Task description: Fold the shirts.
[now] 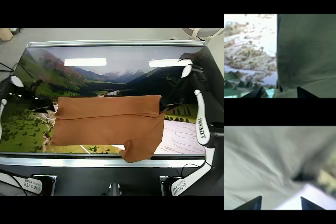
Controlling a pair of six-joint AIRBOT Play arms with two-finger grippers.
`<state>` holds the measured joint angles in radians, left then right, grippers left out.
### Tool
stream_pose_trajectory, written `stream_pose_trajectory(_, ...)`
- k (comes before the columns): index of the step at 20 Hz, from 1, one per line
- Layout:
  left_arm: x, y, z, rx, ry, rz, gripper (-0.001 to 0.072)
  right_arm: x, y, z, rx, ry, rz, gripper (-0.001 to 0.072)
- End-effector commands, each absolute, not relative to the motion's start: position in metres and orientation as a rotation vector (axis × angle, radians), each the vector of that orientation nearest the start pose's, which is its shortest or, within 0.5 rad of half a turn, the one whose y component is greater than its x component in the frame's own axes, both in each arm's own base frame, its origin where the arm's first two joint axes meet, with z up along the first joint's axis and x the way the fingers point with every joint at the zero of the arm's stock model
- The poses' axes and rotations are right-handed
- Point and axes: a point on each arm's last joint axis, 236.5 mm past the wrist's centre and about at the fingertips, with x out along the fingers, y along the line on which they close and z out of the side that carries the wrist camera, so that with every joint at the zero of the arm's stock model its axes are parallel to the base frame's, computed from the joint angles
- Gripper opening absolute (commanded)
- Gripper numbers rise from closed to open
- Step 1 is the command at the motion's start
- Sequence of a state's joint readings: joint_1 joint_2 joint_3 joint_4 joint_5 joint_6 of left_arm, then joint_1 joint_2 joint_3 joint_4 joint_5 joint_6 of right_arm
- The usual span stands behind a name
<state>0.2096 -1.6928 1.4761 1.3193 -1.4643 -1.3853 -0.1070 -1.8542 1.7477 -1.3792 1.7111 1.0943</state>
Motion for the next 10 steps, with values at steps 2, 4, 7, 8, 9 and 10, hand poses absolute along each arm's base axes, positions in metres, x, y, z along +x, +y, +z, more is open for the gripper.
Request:
stream_pose_trajectory(2,0.368,0.048,-0.016,-0.325,1.581,-0.100,0.0539,0.366,-0.050,-0.007,-0.059,1.716,0.394,0.0466)
stream_pose_trajectory(4,0.325,0.043,-0.031,-0.367,1.627,-0.078,0.0518,0.337,-0.049,-0.018,-0.064,1.688,0.393,0.0435)
stream_pose_trajectory(7,0.257,0.024,-0.076,-0.405,1.678,-0.052,0.0506,0.292,-0.035,-0.049,-0.079,1.677,0.435,0.0420)
stream_pose_trajectory(8,0.240,0.019,-0.087,-0.408,1.692,-0.052,0.0506,0.281,-0.032,-0.055,-0.072,1.690,0.437,0.0420)
stream_pose_trajectory(9,0.226,0.014,-0.096,-0.403,1.703,-0.065,0.0506,0.272,-0.029,-0.059,-0.065,1.706,0.442,0.0420)
stream_pose_trajectory(10,0.216,0.011,-0.102,-0.397,1.715,-0.077,0.0506,0.266,-0.028,-0.061,-0.060,1.717,0.446,0.0419)
